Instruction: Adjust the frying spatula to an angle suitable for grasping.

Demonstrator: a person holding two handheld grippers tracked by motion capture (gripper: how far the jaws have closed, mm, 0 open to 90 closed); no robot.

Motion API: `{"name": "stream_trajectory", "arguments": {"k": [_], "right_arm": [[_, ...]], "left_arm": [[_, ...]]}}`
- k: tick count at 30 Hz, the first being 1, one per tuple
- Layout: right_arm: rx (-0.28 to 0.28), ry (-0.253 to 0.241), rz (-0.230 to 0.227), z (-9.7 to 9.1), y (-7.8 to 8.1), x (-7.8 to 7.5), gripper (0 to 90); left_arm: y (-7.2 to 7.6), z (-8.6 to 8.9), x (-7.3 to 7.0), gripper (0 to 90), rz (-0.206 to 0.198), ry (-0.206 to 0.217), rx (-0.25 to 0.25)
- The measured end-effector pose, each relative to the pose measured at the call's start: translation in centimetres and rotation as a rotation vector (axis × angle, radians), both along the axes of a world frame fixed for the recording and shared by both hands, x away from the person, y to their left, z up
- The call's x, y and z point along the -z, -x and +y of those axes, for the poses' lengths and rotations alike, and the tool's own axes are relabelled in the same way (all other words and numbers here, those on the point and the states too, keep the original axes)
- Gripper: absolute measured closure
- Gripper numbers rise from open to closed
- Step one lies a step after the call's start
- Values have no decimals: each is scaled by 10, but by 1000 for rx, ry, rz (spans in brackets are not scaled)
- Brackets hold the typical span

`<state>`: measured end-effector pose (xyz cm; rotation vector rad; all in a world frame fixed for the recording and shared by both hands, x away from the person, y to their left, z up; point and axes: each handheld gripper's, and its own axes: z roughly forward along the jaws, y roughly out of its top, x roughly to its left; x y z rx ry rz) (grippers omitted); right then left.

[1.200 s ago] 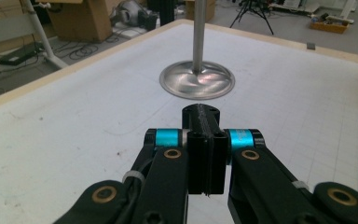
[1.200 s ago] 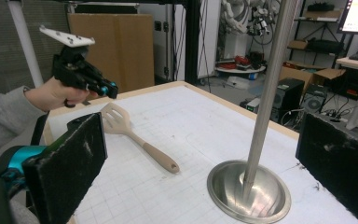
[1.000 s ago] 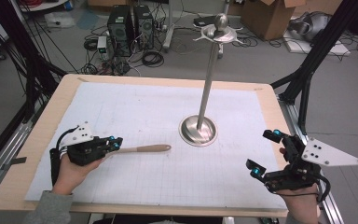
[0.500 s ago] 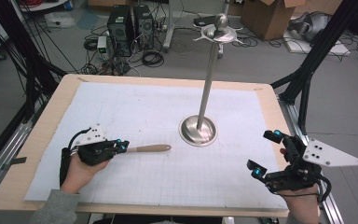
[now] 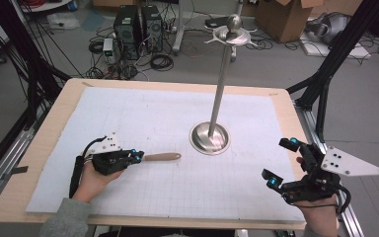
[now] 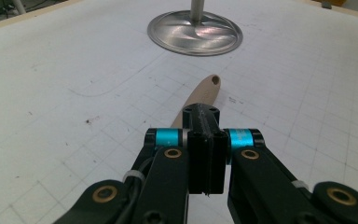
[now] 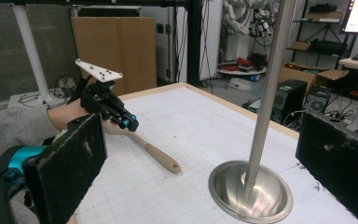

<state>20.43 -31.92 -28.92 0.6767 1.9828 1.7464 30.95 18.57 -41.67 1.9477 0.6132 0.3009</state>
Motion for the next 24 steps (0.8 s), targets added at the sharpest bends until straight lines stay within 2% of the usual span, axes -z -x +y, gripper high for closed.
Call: {"name": "stream_trajectory", "arguments": {"k": [9, 12, 16, 20, 24], "right_arm": [[-4, -1, 4, 0, -1, 1, 7], [-3, -1, 7, -1, 0, 1, 8], [-6, 1, 1, 0, -1, 1, 8], [-10, 2, 8, 0, -1, 2, 8], [-9, 3, 6, 0, -2, 2, 8]], "left_arm": [[-4, -14, 10, 896, 23, -22, 10], [-6, -21, 16, 896, 32, -55, 14], [-7, -27, 20, 896, 45, -63, 21], [-7, -31, 24, 896, 44, -91, 30], [-7, -32, 26, 897, 48, -94, 22]]}}
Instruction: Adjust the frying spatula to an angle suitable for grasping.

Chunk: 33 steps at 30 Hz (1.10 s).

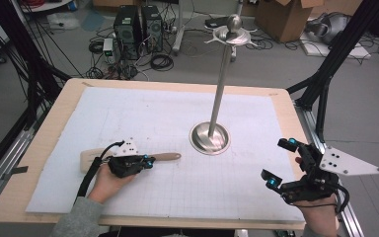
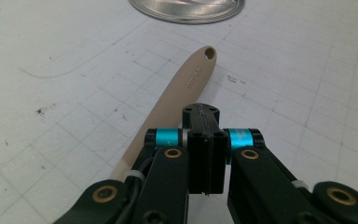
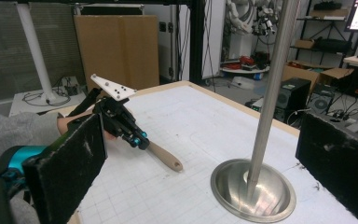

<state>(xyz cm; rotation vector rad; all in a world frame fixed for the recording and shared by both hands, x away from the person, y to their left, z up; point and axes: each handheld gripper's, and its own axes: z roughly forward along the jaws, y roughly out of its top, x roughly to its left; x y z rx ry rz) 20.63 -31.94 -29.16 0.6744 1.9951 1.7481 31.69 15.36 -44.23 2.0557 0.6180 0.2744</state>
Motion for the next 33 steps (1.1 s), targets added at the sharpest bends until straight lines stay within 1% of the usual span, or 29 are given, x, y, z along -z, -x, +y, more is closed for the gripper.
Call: {"name": "stream_trajectory", "arguments": {"k": [2, 5, 6, 8, 12, 16, 18, 20, 21, 22, 24, 26, 29, 30, 31, 32, 33], "right_arm": [[-3, 1, 3, 0, 0, 0, 8], [-7, 5, 6, 2, -1, 1, 8], [-7, 6, 5, 2, -1, 1, 7], [-11, 9, 7, 3, -2, 1, 8], [-13, 8, 13, 3, -2, 2, 7], [-12, 5, 11, 2, -2, 2, 8], [-13, 8, 9, 2, -3, 2, 8], [-15, 9, 12, 3, -3, 2, 7], [-16, 9, 16, 4, -3, 2, 8], [-16, 10, 12, 4, -4, 2, 8], [-19, 12, 18, 6, -4, 3, 8], [-25, 16, 18, 7, -6, 3, 7], [-25, 16, 19, 7, -6, 4, 8], [-26, 13, 25, 7, -6, 4, 7], [-27, 11, 21, 7, -7, 4, 7], [-27, 11, 20, 7, -7, 4, 8], [-28, 10, 24, 7, -8, 4, 7]], "left_arm": [[-1, 0, 1, 897, 2, -16, -7], [-2, -1, 3, 897, 9, -14, -15], [-3, 0, 3, 897, 8, -23, -16], [-4, 0, 4, 897, 15, -17, -23], [-6, -1, 6, 897, 21, -32, -24], [-6, -1, 7, 897, 25, -24, -29], [-7, -2, 7, 897, 25, -30, -31], [-7, -6, 8, 897, 30, -78, -41], [-7, -6, 8, 897, 30, -78, -41], [-6, -8, 8, 897, 15, -101, -41], [-6, -8, 8, 897, 28, -88, -44], [-6, -8, 8, 897, 24, -93, -45], [-8, -7, 8, 897, 37, -87, -56], [-9, -6, 8, 898, 39, -85, -53], [-9, -6, 8, 897, 38, -81, -58], [-10, -7, 8, 897, 27, -86, -62], [-10, -7, 8, 897, 26, -88, -68]]}}
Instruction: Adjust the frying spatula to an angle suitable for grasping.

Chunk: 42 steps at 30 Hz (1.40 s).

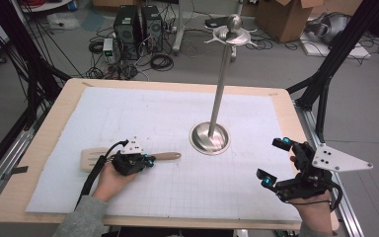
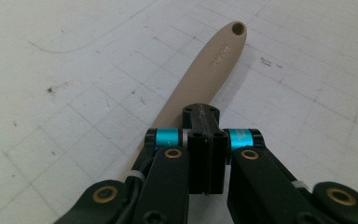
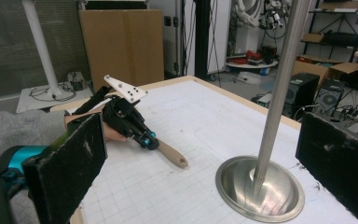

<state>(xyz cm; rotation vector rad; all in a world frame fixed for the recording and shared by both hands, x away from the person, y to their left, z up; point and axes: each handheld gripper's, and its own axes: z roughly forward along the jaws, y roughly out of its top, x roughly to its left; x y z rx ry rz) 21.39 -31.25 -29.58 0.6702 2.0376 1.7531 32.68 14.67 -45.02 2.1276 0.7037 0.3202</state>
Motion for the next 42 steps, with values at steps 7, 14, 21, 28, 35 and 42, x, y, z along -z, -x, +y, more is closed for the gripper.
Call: {"name": "stream_trajectory", "arguments": {"k": [7, 14, 21, 28, 35, 42], "right_arm": [[-11, 0, 6, 3, -6, 2, 7], [-25, -4, 8, 6, -10, 2, 7], [-36, -7, 6, 7, -12, 2, 8], [-44, -5, 10, 8, -13, 2, 8], [-44, -6, 12, 8, -13, 3, 8], [-45, -5, 17, 8, -13, 3, 8]], "left_arm": [[-1, 0, 0, 898, -12, 7, -19], [-3, -1, -1, 898, -18, 20, -47], [-7, -6, -1, 898, -30, 10, -83], [-14, -5, 0, 898, -12, 33, -111], [-19, -6, 0, 899, -24, 21, -135], [-25, -6, 0, 899, -32, 14, -176]]}}
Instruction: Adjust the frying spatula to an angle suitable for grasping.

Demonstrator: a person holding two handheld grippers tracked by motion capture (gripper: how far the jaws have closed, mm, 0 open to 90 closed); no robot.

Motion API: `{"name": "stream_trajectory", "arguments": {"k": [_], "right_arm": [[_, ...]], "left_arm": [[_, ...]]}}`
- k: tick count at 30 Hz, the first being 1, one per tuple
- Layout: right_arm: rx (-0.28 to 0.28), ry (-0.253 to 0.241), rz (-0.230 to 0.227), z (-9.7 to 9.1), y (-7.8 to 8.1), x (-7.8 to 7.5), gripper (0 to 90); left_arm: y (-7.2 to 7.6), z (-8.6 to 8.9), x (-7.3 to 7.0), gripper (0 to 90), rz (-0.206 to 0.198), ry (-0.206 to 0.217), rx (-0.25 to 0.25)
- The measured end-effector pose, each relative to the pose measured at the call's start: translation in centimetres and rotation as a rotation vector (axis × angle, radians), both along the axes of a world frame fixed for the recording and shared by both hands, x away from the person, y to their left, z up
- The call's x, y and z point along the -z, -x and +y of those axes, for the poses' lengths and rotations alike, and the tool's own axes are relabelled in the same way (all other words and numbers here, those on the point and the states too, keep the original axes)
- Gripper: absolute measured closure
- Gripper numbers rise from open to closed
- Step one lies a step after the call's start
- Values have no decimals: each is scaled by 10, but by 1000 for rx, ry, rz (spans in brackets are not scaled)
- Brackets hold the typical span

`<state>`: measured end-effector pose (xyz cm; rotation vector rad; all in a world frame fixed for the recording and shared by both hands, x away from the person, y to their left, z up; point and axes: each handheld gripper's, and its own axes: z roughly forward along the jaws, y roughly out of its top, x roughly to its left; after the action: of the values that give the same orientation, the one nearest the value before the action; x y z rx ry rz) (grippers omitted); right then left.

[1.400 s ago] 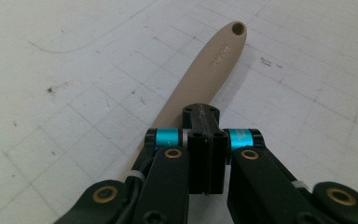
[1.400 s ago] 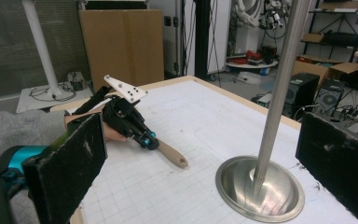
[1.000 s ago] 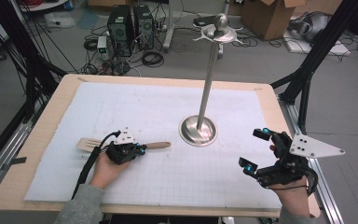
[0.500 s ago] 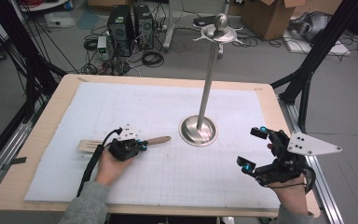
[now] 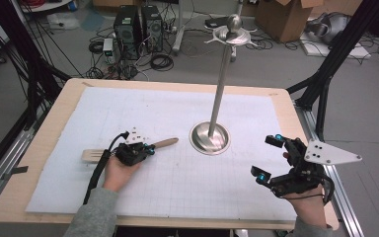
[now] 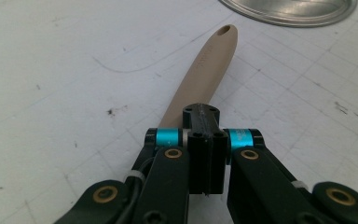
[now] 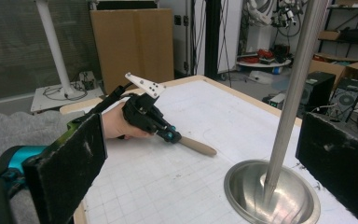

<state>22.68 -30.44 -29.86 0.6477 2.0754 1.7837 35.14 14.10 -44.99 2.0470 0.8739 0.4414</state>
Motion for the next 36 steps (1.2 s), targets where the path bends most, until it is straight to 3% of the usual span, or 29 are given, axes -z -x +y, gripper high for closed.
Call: {"name": "stream_trajectory", "arguments": {"k": [8, 18, 24, 30, 36], "right_arm": [[-2, -3, 1, -1, 1, 0, 7], [-3, 2, -6, -1, 0, 0, 8], [0, 1, -7, -1, 0, 0, 8], [-5, 3, -12, 1, 1, -1, 7], [-11, 9, 0, 4, -1, 0, 7]], "left_arm": [[-7, 9, 0, 898, 16, 24, -64], [-4, 11, -2, 898, 4, 9, -61], [7, 18, -19, 898, -40, 54, -38], [15, 30, -39, 898, -74, 28, -14], [17, 50, -51, 898, -80, 25, -33]]}}
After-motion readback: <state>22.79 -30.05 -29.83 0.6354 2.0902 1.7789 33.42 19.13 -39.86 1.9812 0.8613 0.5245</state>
